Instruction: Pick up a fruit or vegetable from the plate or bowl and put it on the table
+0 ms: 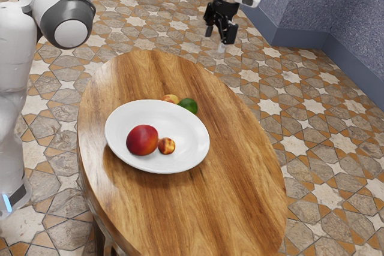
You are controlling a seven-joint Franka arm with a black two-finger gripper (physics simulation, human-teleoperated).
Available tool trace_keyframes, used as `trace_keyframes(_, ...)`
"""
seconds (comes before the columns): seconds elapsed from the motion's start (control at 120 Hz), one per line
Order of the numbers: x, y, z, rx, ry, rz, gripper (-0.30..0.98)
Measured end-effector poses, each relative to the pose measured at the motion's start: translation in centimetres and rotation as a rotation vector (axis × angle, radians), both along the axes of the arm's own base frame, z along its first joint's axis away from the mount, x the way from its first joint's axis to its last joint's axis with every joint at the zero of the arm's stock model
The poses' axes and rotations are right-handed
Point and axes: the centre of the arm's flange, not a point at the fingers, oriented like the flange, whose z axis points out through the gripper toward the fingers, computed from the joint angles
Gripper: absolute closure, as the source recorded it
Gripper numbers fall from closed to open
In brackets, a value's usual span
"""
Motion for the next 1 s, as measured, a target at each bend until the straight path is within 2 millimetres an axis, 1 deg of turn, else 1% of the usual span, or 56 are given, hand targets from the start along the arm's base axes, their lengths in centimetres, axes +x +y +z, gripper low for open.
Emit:
trace_keyframes(0.275,0.5,0.0,0.2,0.010,-0.034,-0.017,0.00)
trace_keyframes(0.433,0.3,0.1,0.4,0.008,-0.042,-0.024,0.00)
trace_keyframes(0.467,-0.4,0.1,0.5,-0.004,-0.045,-0.027,0.00)
trace_keyframes(0.483,-1.1,0.2,0.6,-0.016,-0.047,-0.031,0.00)
trace_keyframes(0.517,-2.7,0.0,1.3,-0.029,-0.060,-0.047,0.00)
trace_keyframes(0.55,-4.4,-0.8,2.5,-0.026,-0.078,-0.075,0.00)
trace_keyframes(0.583,-6.5,-1.9,3.7,-0.022,-0.094,-0.109,0.00)
trace_keyframes(0.625,-8.9,-3.6,4.9,-0.008,-0.102,-0.151,0.00)
trace_keyframes(0.65,-9.8,-5.6,5.3,0.006,-0.099,-0.191,0.00)
trace_keyframes(0.683,-10.5,-8.2,5.5,0.021,-0.090,-0.242,0.00)
trace_keyframes(0.717,-10.6,-9.9,4.9,0.033,-0.060,-0.270,0.00)
trace_keyframes(0.742,-10.7,-10.6,4.1,0.035,-0.035,-0.279,0.00)
trace_keyframes(0.758,-10.8,-10.7,3.3,0.031,-0.013,-0.280,0.00)
trace_keyframes(0.8,-11.2,-9.6,0.7,0.012,0.044,-0.253,0.00)
trace_keyframes(0.842,-12.6,-7.7,-1.5,-0.008,0.080,-0.218,0.00)
trace_keyframes(0.883,-13.8,-6.2,-3.1,-0.023,0.096,-0.189,0.00)
trace_keyframes(0.933,-14.9,-5.7,-4.5,-0.032,0.098,-0.176,0.00)
trace_keyframes(1.0,-14.9,-6.2,-5.2,-0.025,0.091,-0.178,0.00)
